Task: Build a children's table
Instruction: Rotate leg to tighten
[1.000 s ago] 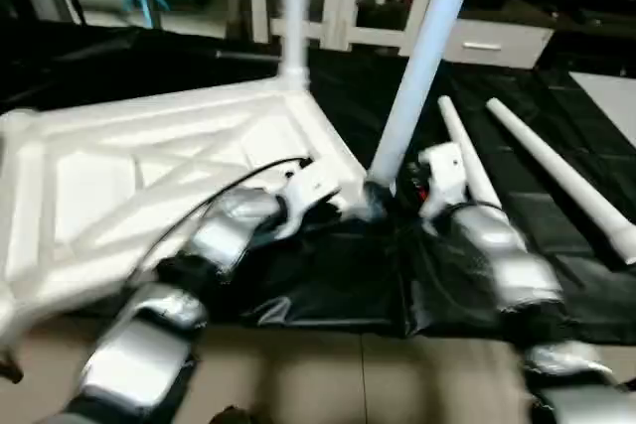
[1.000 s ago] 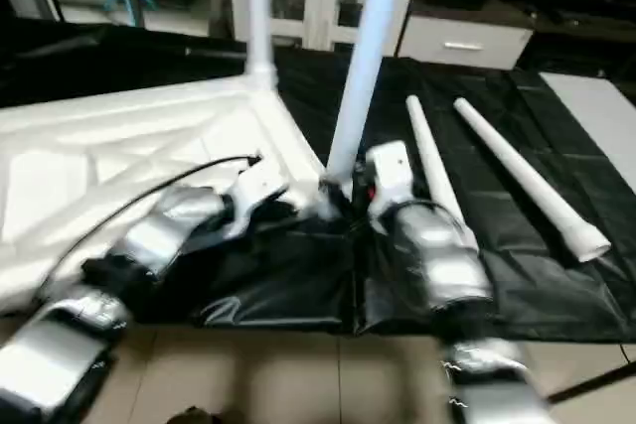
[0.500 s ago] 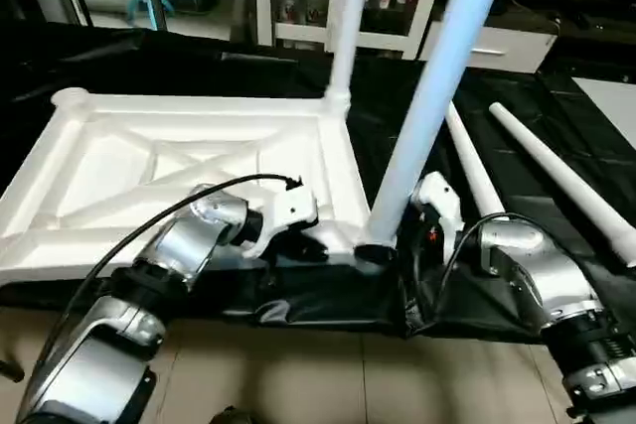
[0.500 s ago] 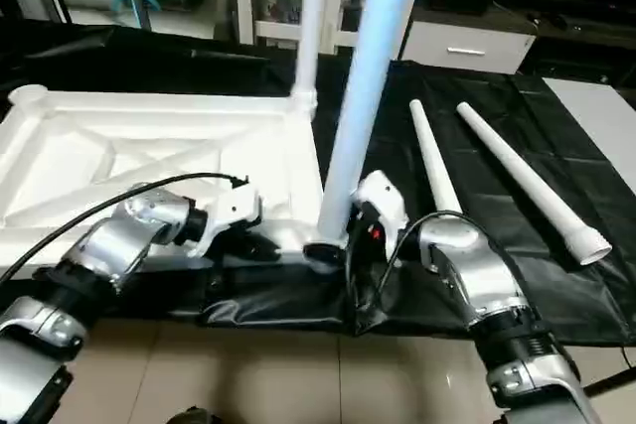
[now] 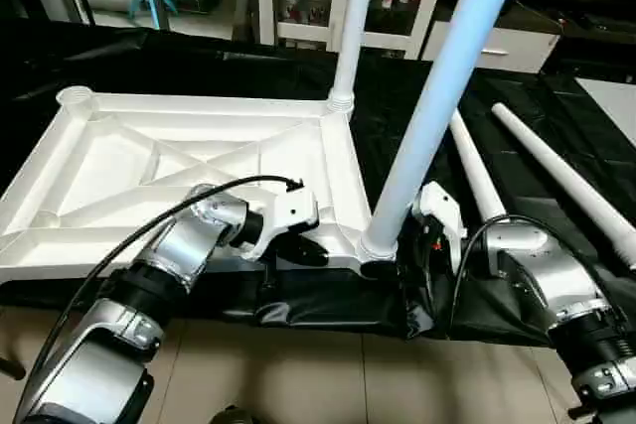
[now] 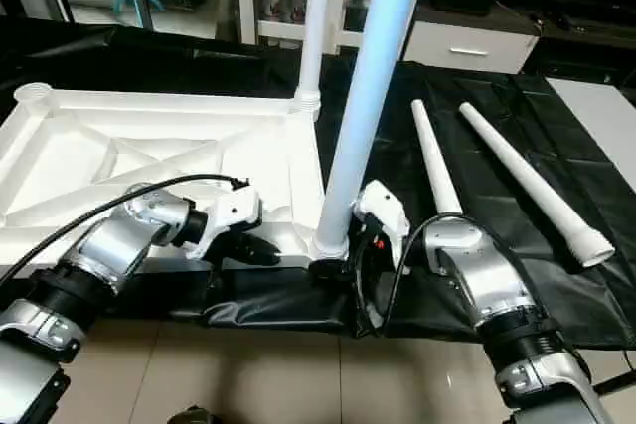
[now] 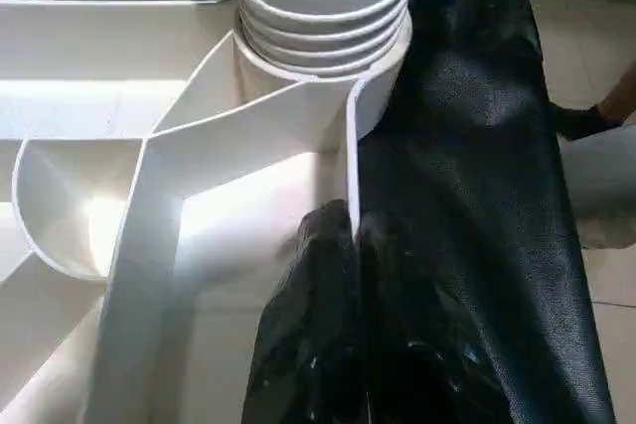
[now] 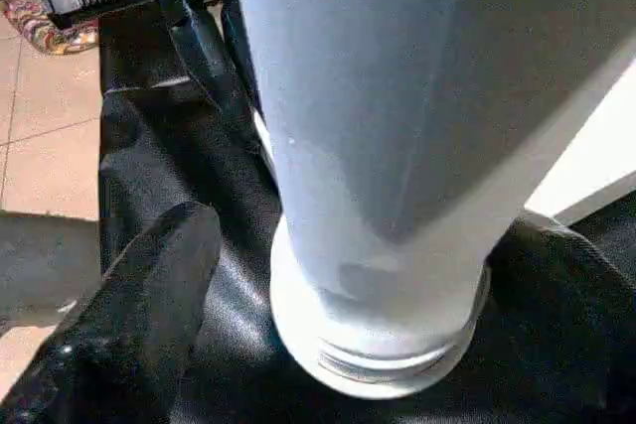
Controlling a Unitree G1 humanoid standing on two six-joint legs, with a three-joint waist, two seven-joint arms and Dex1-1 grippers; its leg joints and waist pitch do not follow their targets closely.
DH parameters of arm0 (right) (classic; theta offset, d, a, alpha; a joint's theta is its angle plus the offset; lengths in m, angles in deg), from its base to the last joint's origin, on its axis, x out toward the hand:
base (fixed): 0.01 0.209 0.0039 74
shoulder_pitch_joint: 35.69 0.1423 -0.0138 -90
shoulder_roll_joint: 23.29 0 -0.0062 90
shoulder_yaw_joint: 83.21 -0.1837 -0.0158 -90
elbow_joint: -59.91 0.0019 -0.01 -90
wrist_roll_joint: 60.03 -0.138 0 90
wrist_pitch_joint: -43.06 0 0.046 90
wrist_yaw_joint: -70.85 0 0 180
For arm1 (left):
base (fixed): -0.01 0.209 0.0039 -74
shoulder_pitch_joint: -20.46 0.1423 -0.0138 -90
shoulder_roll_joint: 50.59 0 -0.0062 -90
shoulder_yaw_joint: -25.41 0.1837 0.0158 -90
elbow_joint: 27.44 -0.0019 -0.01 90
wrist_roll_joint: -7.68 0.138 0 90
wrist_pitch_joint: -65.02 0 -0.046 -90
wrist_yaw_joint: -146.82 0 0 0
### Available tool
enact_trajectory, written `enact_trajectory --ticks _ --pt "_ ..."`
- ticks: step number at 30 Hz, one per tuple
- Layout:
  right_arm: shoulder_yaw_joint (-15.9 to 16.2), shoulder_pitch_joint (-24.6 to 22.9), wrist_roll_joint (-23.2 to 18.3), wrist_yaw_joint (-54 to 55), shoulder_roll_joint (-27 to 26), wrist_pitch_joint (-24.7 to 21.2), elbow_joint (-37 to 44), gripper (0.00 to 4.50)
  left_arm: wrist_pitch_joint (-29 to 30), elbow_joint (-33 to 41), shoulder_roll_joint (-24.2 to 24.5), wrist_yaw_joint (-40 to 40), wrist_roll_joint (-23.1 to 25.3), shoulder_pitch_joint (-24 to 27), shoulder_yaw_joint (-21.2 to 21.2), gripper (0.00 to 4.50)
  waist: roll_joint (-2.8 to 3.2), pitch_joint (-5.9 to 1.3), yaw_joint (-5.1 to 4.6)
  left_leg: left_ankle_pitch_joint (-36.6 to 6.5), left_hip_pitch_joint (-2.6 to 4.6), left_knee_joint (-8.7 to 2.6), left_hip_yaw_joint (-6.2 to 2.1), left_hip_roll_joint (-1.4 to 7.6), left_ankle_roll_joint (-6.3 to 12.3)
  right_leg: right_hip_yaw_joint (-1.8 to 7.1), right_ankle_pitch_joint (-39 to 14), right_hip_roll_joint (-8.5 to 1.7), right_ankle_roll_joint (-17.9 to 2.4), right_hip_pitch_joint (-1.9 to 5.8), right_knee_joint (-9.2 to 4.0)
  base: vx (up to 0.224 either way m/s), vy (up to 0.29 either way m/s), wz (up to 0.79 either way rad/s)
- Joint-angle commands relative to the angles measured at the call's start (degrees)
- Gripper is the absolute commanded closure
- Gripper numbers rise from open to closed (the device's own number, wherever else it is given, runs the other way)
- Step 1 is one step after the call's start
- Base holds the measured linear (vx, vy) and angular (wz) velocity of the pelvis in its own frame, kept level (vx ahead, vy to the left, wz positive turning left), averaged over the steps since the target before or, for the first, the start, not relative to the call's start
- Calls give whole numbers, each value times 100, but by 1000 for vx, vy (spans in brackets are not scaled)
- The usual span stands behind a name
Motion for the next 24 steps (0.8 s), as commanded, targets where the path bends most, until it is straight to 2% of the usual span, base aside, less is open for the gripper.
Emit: enact_trajectory --ticks 1,4,12,22,24 --pt "-73 112 57 -10 12 56 -47 60 124 -84 -1 -169 202 201 389 450 28 -373 -10 -1612 175 -404 -62 157 -55 149 -811 -265 -1375 203 -355 0 0 0" --pt "-86 133 74 -20 -11 73 -100 78 179 -16 3 -197 176 234 396 450 19 -378 2 -1539 170 -400 -62 155 -43 145 -709 -260 -1387 209 -337 0 0 0" --pt "-56 171 177 17 -20 235 -282 166 202 37 24 -204 206 282 401 450 16 -385 7 -1467 163 -385 -58 146 -19 144 -656 -260 -1396 219 -327 0 0 0" --pt "-59 137 288 80 -55 388 -408 184 220 88 40 -205 222 320 417 450 24 -385 -4 -1535 167 -386 -59 144 -27 141 -698 -252 -1404 215 -332 0 0 0" --pt "-218 199 329 563 -224 399 -641 184 198 74 -5 -69 221 325 364 450 37 -384 -7 -1550 166 -391 -65 145 -40 143 -719 -255 -1400 215 -331 0 0 0"
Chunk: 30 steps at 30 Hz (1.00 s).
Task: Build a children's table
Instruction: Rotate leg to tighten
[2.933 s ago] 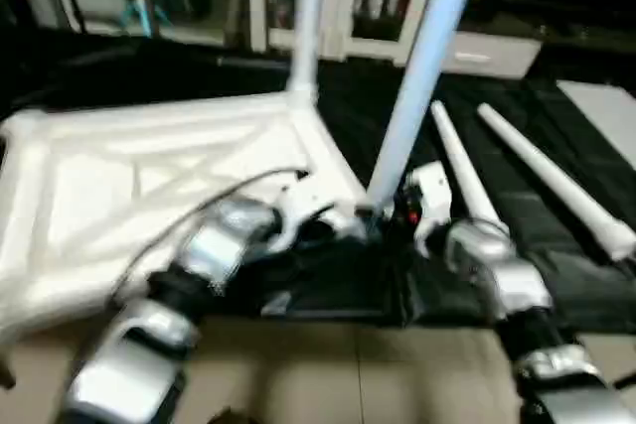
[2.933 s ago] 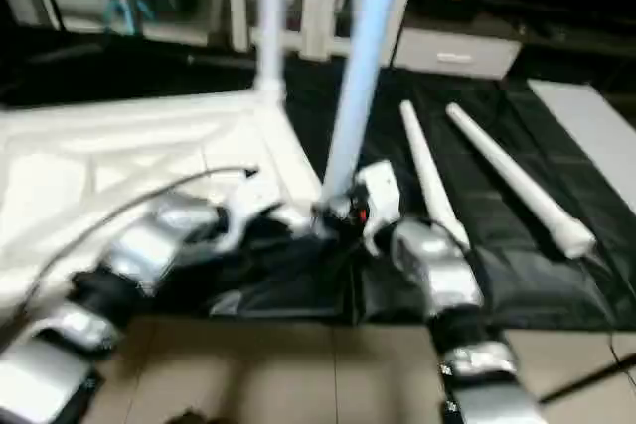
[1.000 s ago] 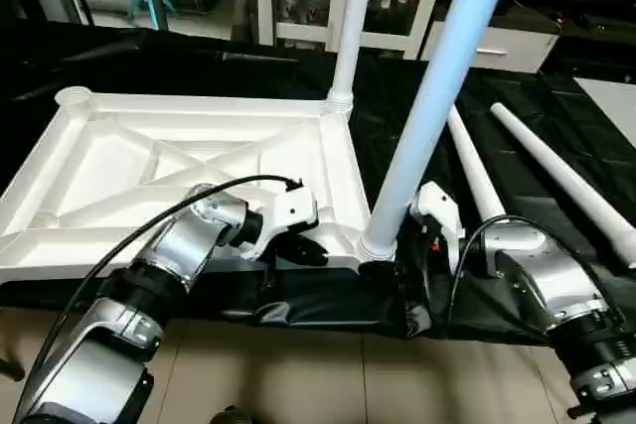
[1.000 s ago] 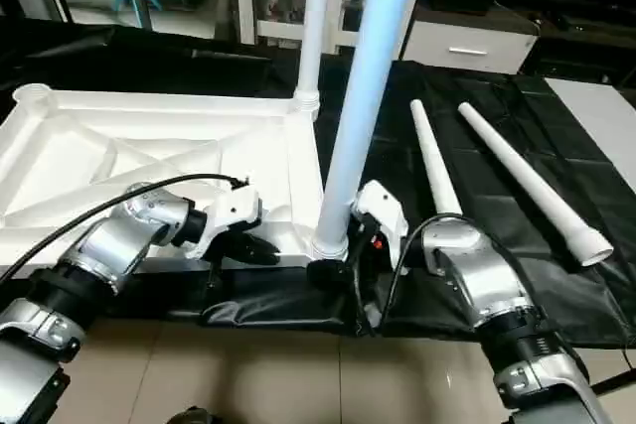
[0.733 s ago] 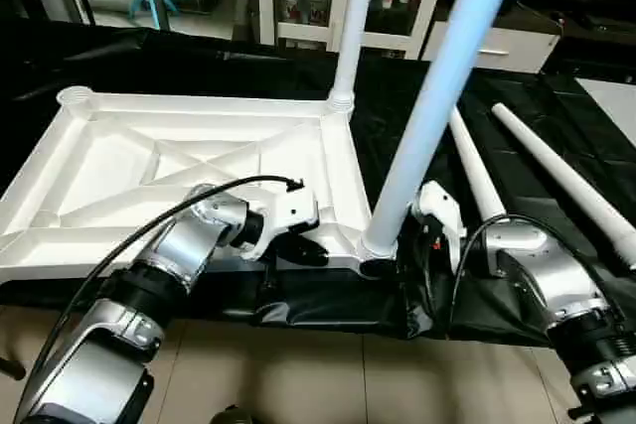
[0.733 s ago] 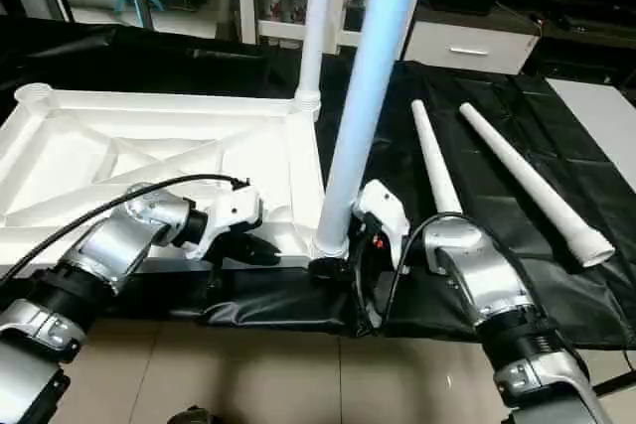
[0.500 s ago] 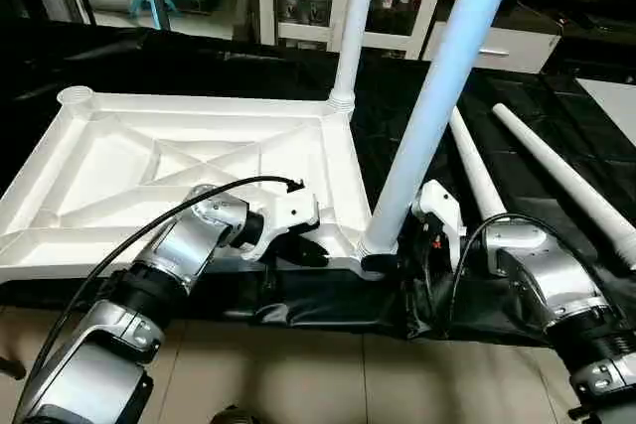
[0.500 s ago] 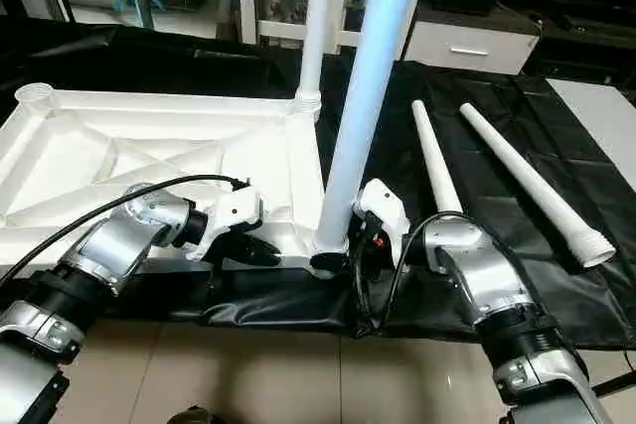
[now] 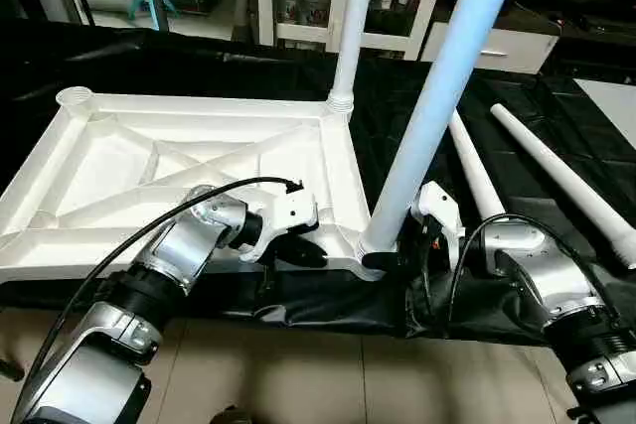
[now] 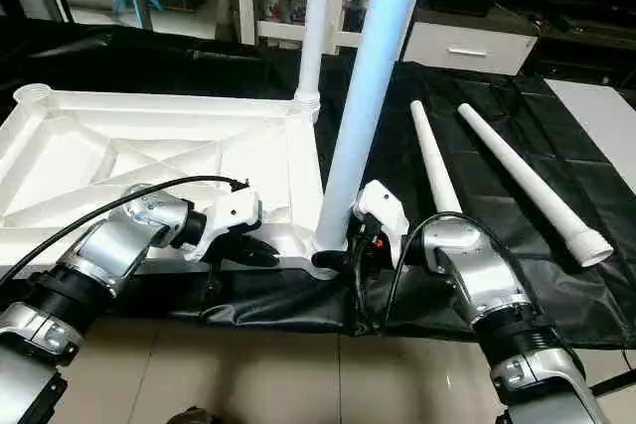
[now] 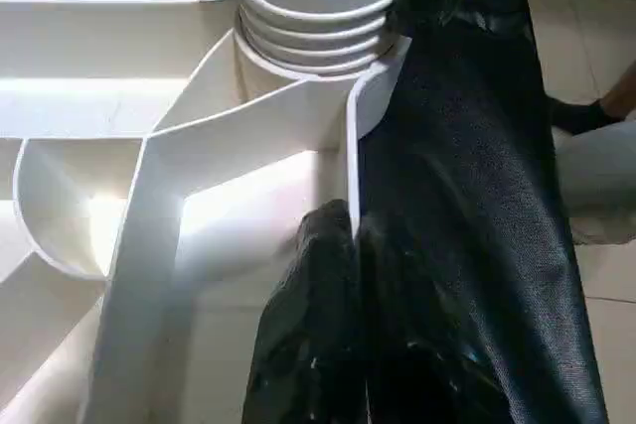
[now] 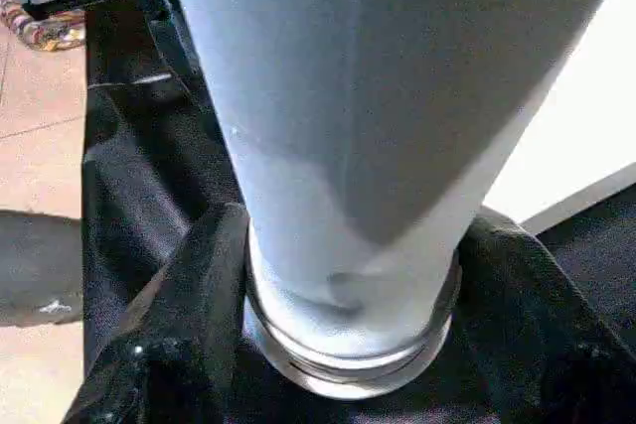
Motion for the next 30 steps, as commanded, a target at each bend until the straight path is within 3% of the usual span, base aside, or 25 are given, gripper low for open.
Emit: enact_trajectory --ticks 1,2,5,6,8,9,10,12,13,15,16,18,21,24,27,30 --pt "-214 144 168 624 -129 11 -303 184 64 -134 -74 -40 178 228 345 450 45 -360 -30 -1645 150 -408 -66 139 -73 143 -826 -259 -1390 204 -358 0 0 0" --pt "-214 144 168 624 -129 11 -303 184 64 -134 -74 -40 178 228 345 450 45 -360 -30 -1645 150 -408 -66 139 -73 143 -826 -259 -1390 204 -358 0 0 0" --pt "-664 319 118 1900 -621 -134 -741 185 -67 -341 -381 575 101 146 48 450 28 -292 -170 -2504 186 -470 -125 116 -344 126 -2341 -296 -1048 147 -503 0 0 0" --pt "-943 346 49 2837 -1061 -246 -886 185 -71 -518 -619 1016 95 34 -99 450 22 -309 -179 -2553 191 -468 -154 120 -382 116 -2518 -315 -978 161 -513 0 0 0" --pt "-1021 353 36 3118 -1189 -267 -932 185 -59 -566 -686 1142 97 1 -136 450 32 -307 -219 -2600 175 -486 -180 116 -445 109 -2703 -322 -876 143 -537 0 0 0" --pt "-1170 372 38 3776 -1475 -243 -1075 186 -26 -714 -846 1473 117 -97 -219 450 26 -311 -258 -2630 155 -501 -199 111 -465 99 -2768 -313 -760 142 -550 0 0 0" --pt "-1229 383 47 4065 -1596 -225 -1145 186 1 -790 -918 1647 138 -148 -255 450 41 -317 -291 -2688 178 -495 -198 111 -477 105 -2697 -309 -797 104 -555 0 0 0" --pt "-1313 412 109 4727 -1877 -193 -1325 186 52 -998 -1078 2103 233 -288 -312 450 37 -313 -307 -2735 177 -496 -196 106 -462 100 -2673 -292 -796 99 -565 0 0 0" --pt "-1364 438 179 5166 -2031 -72 -1446 186 80 -1128 -1174 2402 277 -371 -362 450 50 -317 -295 -2801 224 -480 -182 102 -448 112 -2610 -285 -802 54 -582 0 0 0" --pt "-1449 475 202 5610 -2209 72 -1588 186 107 -1269 -1279 2722 312 -457 -434 450 55 -311 -293 -2881 241 -475 -181 93 -452 107 -2678 -283 -766 36 -603 0 0 0" --pt "-1619 569 221 6276 -2493 251 -1854 186 70 -1508 -1444 3138 386 -583 -561 450 90 -309 -287 -2908 243 -479 -182 94 -448 111 -2663 -280 -755 35 -604 0 0 0" --pt "-1690 738 297 6925 -2842 470 -2268 186 -67 -1841 -1646 3723 468 -776 -718 450 99 -302 -325 -3080 270 -480 -179 77 -502 107 -2712 -254 -708 -18 -623 0 0 0" --pt "-1752 852 310 7251 -2995 725 -2475 186 -206 -1977 -1685 3952 519 -865 -715 450 104 -319 -311 -3163 285 -496 -191 85 -460 98 -2514 -246 -648 -1 -623 0 0 0" --pt "-1826 990 225 7158 -3094 1140 -2519 186 -269 -2016 -1670 3950 471 -894 -730 450 78 -344 -292 -2747 202 -525 -168 96 -395 120 -1802 -244 -769 65 -547 0 0 0" --pt "-1814 1002 209 6808 -3050 1383 -2400 186 -396 -1994 -1598 3830 457 -849 -734 450 39 -349 -270 -2488 181 -505 -124 89 -259 135 -1502 -245 -865 100 -516 0 0 0" --pt "-1713 1014 421 6851 -2945 1565 -2415 116 -501 -2073 -1585 3790 469 -852 -757 450 40 -367 -245 -2114 164 -482 -94 89 -173 150 -1243 -254 -922 125 -486 0 0 0"
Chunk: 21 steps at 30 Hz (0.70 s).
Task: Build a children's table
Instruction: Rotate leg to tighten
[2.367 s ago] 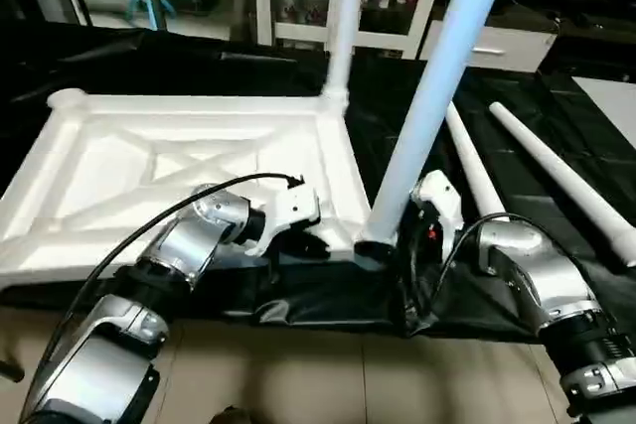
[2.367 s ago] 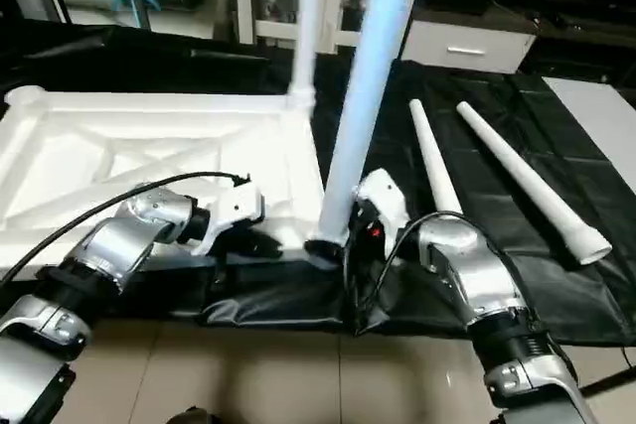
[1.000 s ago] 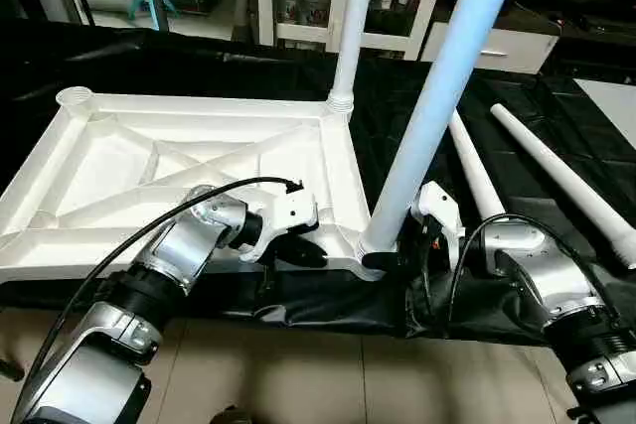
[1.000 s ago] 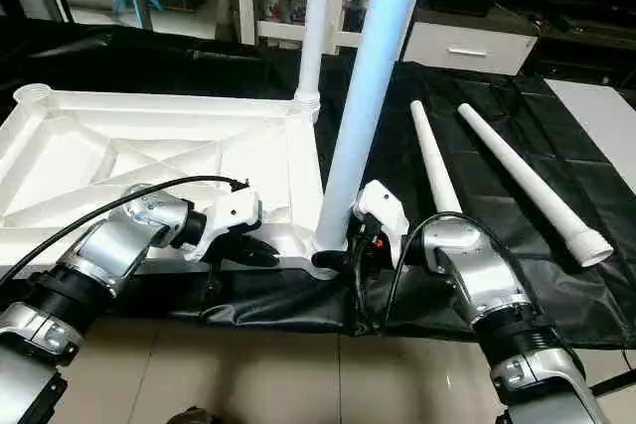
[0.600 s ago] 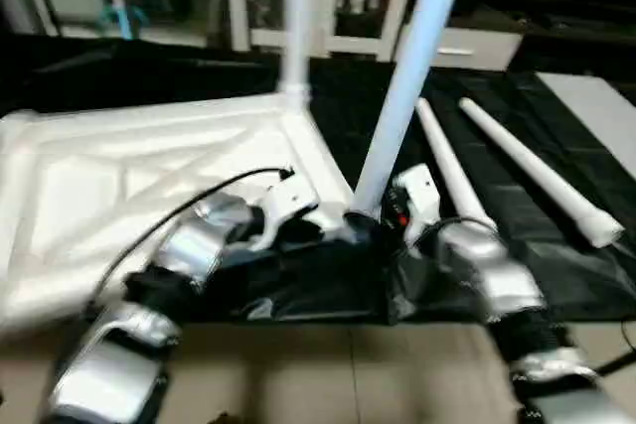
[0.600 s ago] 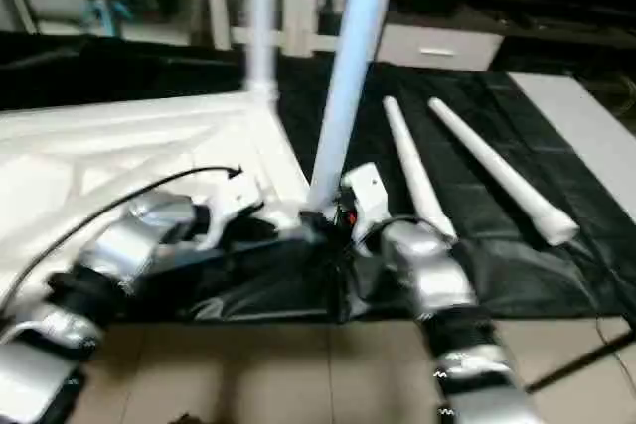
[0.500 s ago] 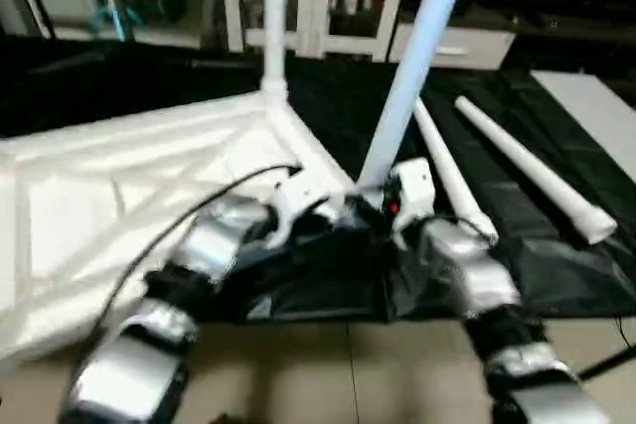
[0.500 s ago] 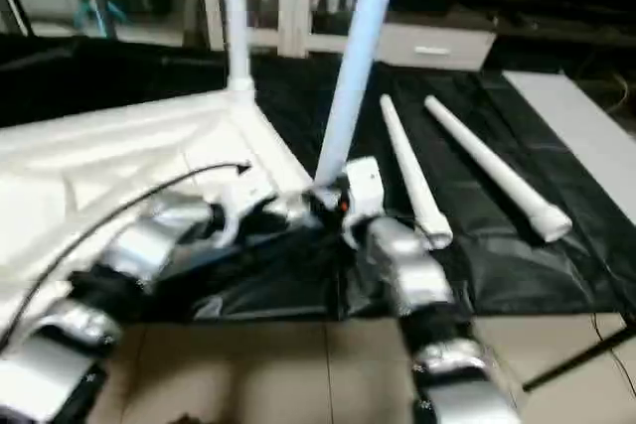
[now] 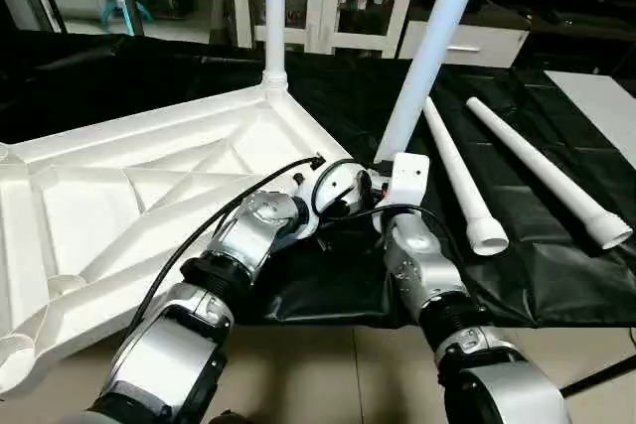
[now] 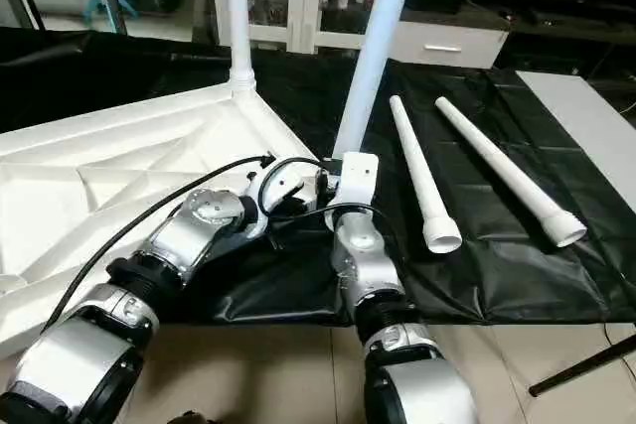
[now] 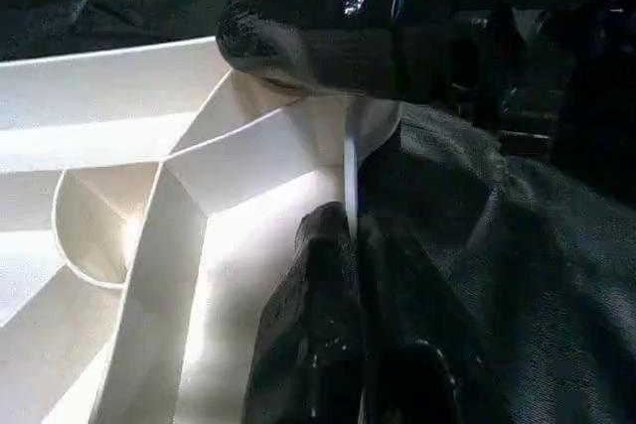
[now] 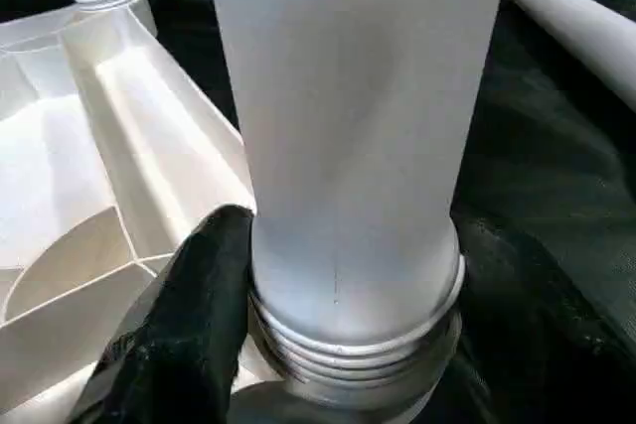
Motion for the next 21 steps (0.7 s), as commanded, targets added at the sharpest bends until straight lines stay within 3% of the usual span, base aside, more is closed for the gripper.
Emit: enact_trajectory --ticks 1,6,12,16,20,21 --pt "96 -64 227 55 205 295 170 114 -275 -98 78 92 1 -28 -113 450 27 -384 16 -1933 121 -424 -58 111 -139 150 -1197 -248 -919 151 -394 0 0 0" --pt "-22 -174 229 -121 512 371 525 69 -334 -16 226 -154 -6 55 -54 450 38 -416 33 -1290 90 -382 -34 105 11 143 -439 -220 -1041 212 -292 0 0 0" --pt "71 -405 231 -976 1172 12 1132 16 -259 151 513 -780 -4 214 100 450 48 -422 72 -1038 82 -343 -23 112 206 128 17 -194 -1225 240 -248 0 0 0" --pt "363 -619 -402 -3337 1830 -774 1523 2 -356 438 852 -1767 -92 413 323 450 49 -406 83 -1256 83 -345 -20 118 288 129 -161 -202 -1327 270 -278 0 0 0" --pt "557 -749 -462 -4170 2117 -818 1638 2 -450 637 984 -2289 -164 519 456 450 68 -403 130 -1314 98 -345 -18 156 228 127 -181 -219 -1444 250 -267 0 0 0" --pt "710 -874 -536 -4851 2358 -883 1729 2 -450 808 1101 -2700 -194 599 596 450 77 -402 121 -1383 104 -353 -24 152 185 122 -272 -216 -1462 248 -278 0 0 0"
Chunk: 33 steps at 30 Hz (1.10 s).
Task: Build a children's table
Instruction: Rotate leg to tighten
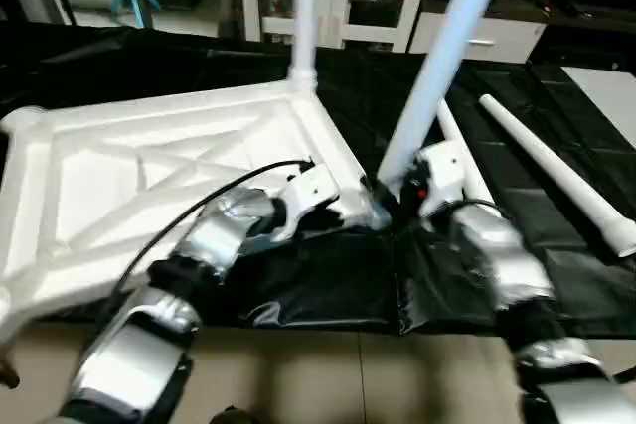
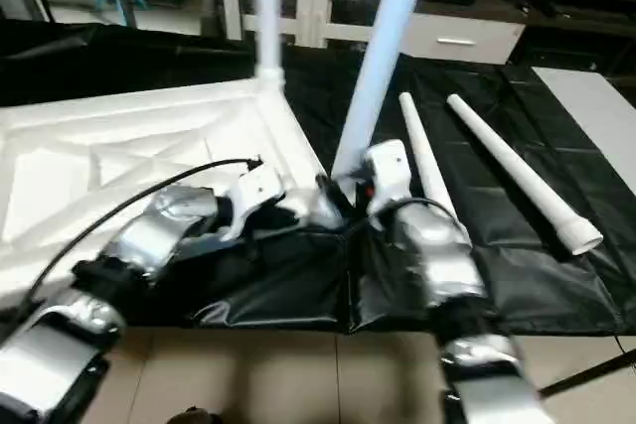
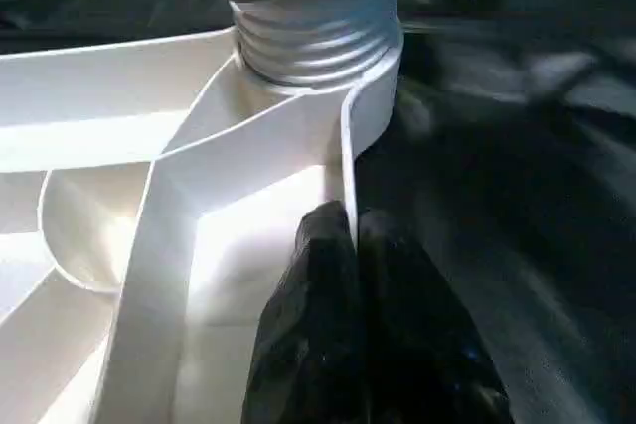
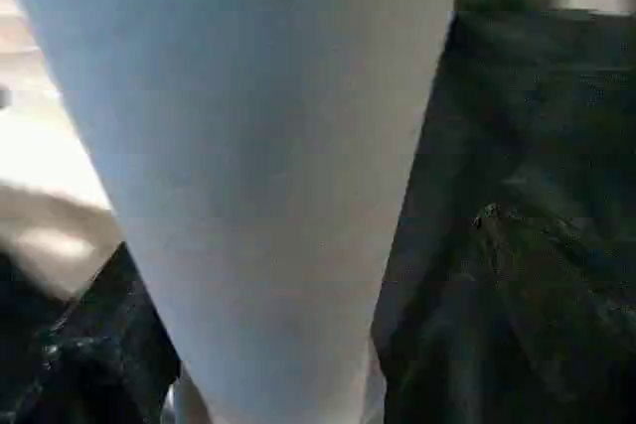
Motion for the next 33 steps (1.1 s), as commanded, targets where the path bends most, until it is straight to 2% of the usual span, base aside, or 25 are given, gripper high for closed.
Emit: enact_trajectory --ticks 1,2,3,7,12,21,22,24,31,33 --pt "87 -202 -73 -771 440 -138 125 2 76 63 214 -670 68 229 346 450 53 -402 7 -1438 161 -350 -47 133 180 131 -342 -231 -1459 299 -289 0 0 0" --pt "217 -284 -125 -1304 627 -228 217 2 143 182 304 -948 65 271 458 450 58 -383 34 -1577 183 -358 -46 154 178 136 -465 -233 -1462 289 -302 0 0 0" --pt "349 -329 -149 -1823 823 -303 298 2 265 305 392 -1213 63 301 566 450 49 -376 24 -1631 173 -368 -41 153 177 135 -516 -226 -1470 293 -301 0 0 0" --pt "448 -287 -224 -2279 999 -476 431 2 526 519 484 -1536 21 343 663 450 44 -367 60 -1737 179 -379 -44 165 75 133 -883 -248 -1458 281 -317 0 0 0" --pt "630 -167 -138 -2716 1131 -420 402 2 647 737 564 -1684 11 419 713 450 26 -347 91 -2054 214 -412 -69 171 -75 144 -1538 -279 -1311 248 -386 0 0 0" --pt "855 -114 142 -3088 1249 -292 199 2 791 926 617 -1665 35 479 723 450 37 -382 133 -1720 204 -375 -51 157 -3 138 -960 -251 -1428 267 -325 0 0 0" --pt "855 -114 142 -3088 1249 -292 199 17 791 926 617 -1665 35 479 723 450 37 -377 134 -1734 201 -376 -51 156 -4 136 -990 -252 -1437 264 -328 0 0 0" --pt "874 -124 121 -3184 1220 -339 202 17 819 970 621 -1669 40 499 722 450 35 -379 132 -1742 198 -376 -51 155 1 136 -1024 -252 -1431 273 -330 0 0 0" --pt "903 -157 103 -3216 1099 -341 202 91 847 995 611 -1650 40 497 734 450 57 -382 131 -1791 209 -382 -58 163 -18 134 -1042 -248 -1434 264 -331 0 0 0" --pt "904 -156 105 -3214 1095 -337 199 99 847 995 611 -1649 40 497 734 450 53 -380 131 -1811 210 -383 -57 160 -24 132 -1043 -244 -1437 263 -331 0 0 0"
